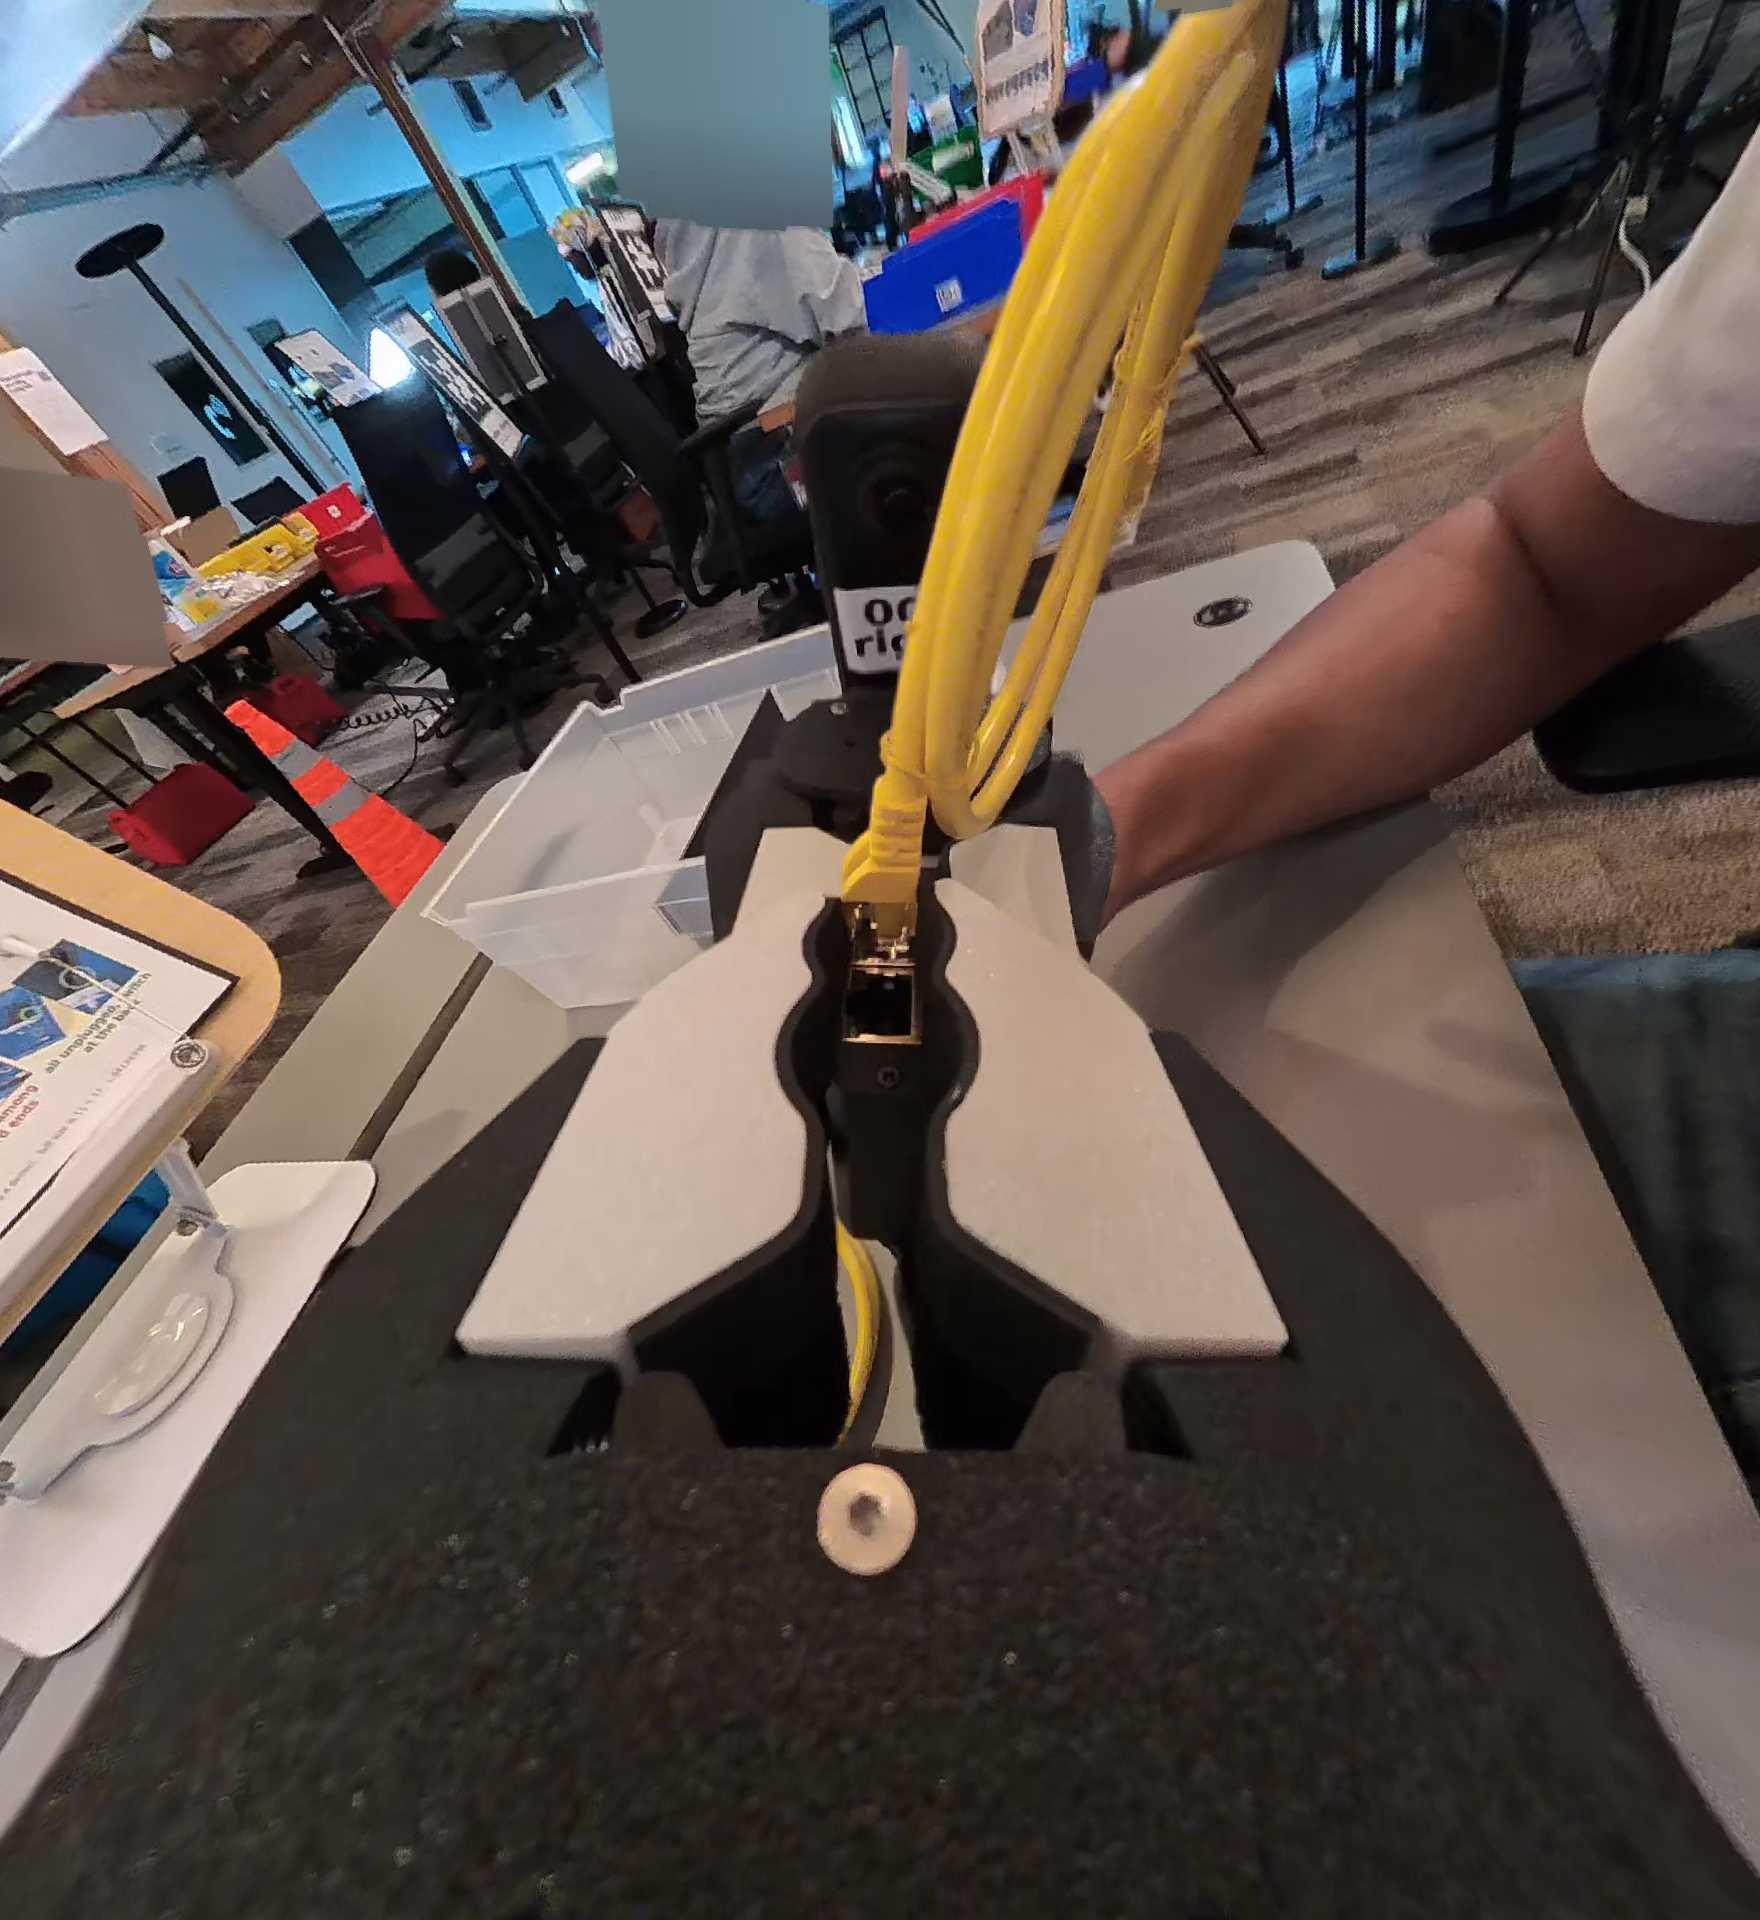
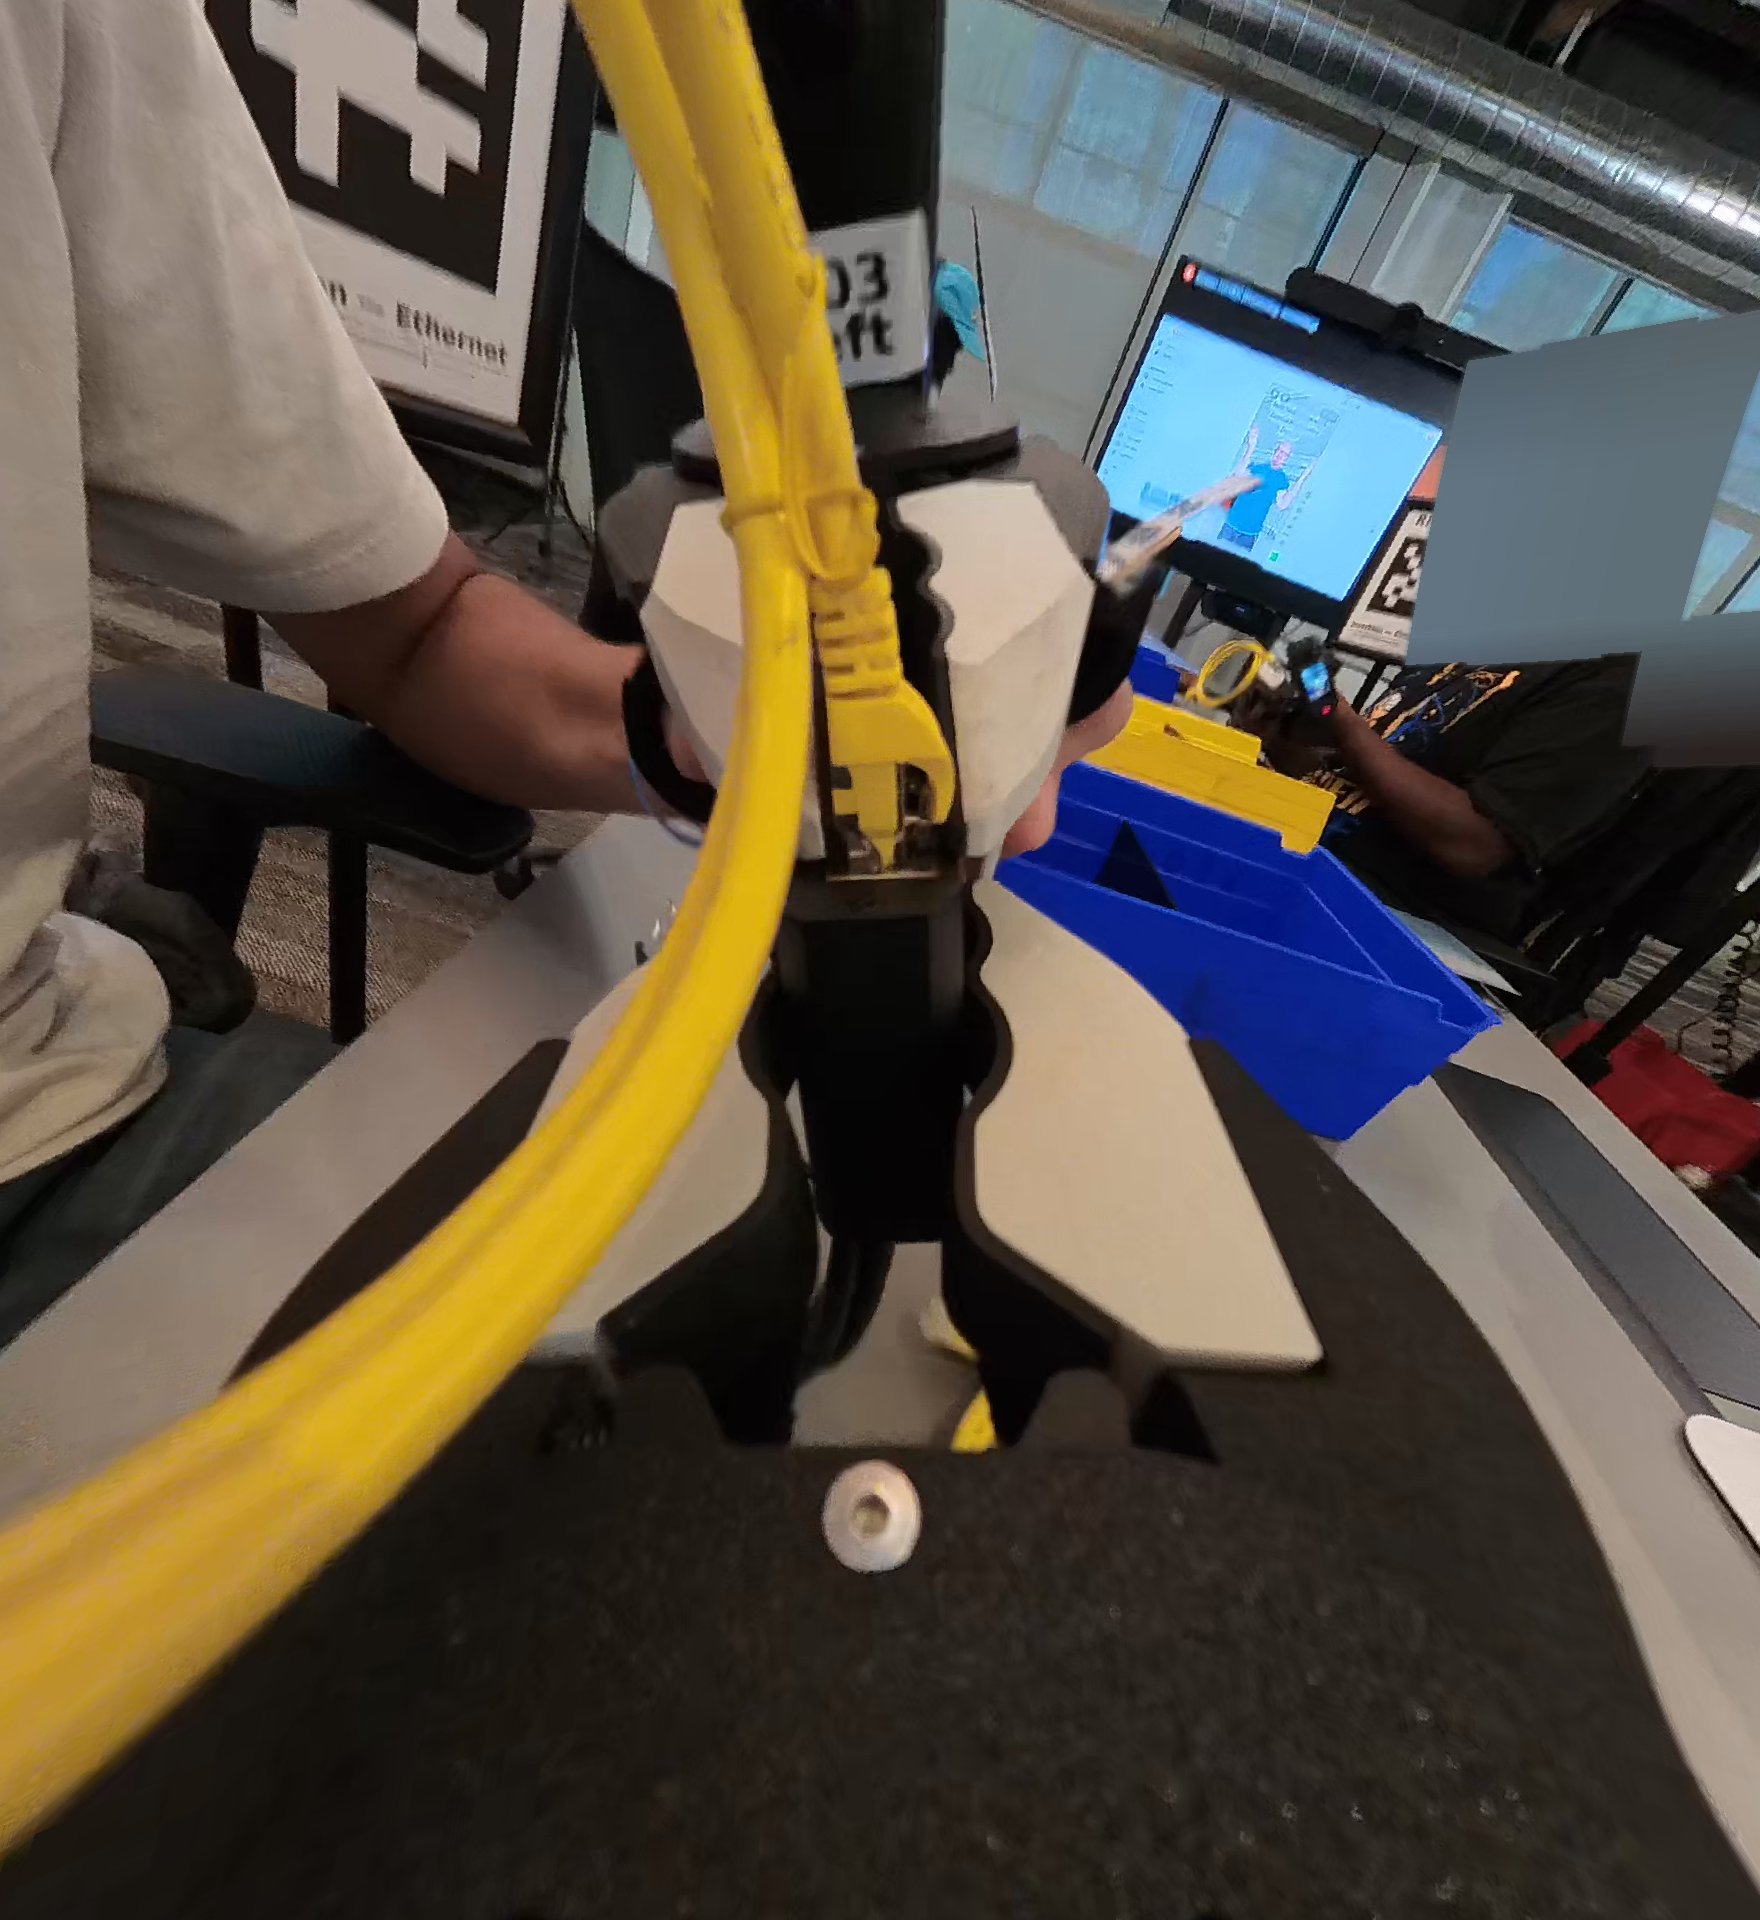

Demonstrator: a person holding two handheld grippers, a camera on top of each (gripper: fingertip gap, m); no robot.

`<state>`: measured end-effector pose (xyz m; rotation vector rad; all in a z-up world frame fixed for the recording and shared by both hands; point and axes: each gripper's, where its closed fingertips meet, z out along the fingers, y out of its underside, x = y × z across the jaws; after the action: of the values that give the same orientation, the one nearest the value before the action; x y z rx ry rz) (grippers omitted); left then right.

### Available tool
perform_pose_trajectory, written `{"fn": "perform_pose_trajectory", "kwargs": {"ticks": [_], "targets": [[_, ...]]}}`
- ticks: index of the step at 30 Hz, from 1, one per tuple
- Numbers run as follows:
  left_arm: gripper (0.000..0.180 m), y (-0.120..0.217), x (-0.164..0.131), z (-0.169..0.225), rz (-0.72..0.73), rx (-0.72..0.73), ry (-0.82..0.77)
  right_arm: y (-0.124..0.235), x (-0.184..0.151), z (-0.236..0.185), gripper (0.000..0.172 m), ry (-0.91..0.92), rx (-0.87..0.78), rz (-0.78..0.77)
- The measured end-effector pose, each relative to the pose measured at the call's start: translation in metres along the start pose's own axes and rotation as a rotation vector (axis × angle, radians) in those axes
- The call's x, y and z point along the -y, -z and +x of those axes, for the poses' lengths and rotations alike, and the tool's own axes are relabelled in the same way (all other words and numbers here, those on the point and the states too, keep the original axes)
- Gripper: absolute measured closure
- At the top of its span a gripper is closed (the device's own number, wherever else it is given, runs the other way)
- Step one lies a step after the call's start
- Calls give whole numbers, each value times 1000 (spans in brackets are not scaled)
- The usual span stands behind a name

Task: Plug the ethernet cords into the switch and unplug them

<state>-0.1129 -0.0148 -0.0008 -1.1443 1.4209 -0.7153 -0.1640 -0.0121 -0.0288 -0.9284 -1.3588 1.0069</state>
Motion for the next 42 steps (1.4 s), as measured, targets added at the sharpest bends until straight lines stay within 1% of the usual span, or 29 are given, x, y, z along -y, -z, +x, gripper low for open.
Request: {"fn": "perform_pose_trajectory", "kwargs": {"ticks": [1,5,11,13,15,16,18,19,22,24,26,28,30,34,37,38,40,41,42], "targets": [[168,0,-2,1,-18,-2,-22,-2,-5,0,146,19,-4,-38],[168,1,-4,4,-46,-14,-64,-4,-10,-1,147,68,-22,-90],[169,4,-2,3,41,-30,-12,-4,-9,-2,147,67,-8,-106],[168,6,-1,2,83,-51,0,-5,-8,-1,147,62,-19,-113],[168,11,2,-1,161,-52,19,-5,-3,3,145,39,-41,-107],[168,12,2,0,177,-71,25,-5,-3,4,141,43,-46,-124],[167,14,0,-1,194,-53,3,-4,-6,7,141,72,-84,-178],[167,15,2,-1,222,-42,8,-3,-5,7,146,71,-89,-183],[167,19,9,-3,310,-19,47,-1,-2,7,146,50,-99,-177],[172,25,16,-3,356,-28,41,1,-2,8,146,34,-100,-164],[171,24,15,-1,333,-62,43,4,-2,6,146,29,-92,-156],[158,24,15,-5,326,-76,68,3,-1,4,147,36,-82,-149],[156,23,14,-4,313,-122,94,2,1,1,147,40,-70,-141],[151,19,7,3,272,-180,91,1,-1,0,147,32,-59,-141],[152,16,7,10,267,-208,82,0,-3,-1,146,24,-54,-140],[155,14,7,10,267,-199,77,0,-3,-1,146,23,-51,-135],[165,13,8,7,276,-179,77,-1,-2,-3,146,22,-44,-132],[165,12,9,7,287,-185,84,-2,-2,-4,141,24,-44,-131],[165,12,10,6,298,-188,104,-2,-2,-4,141,21,-45,-126]]}}
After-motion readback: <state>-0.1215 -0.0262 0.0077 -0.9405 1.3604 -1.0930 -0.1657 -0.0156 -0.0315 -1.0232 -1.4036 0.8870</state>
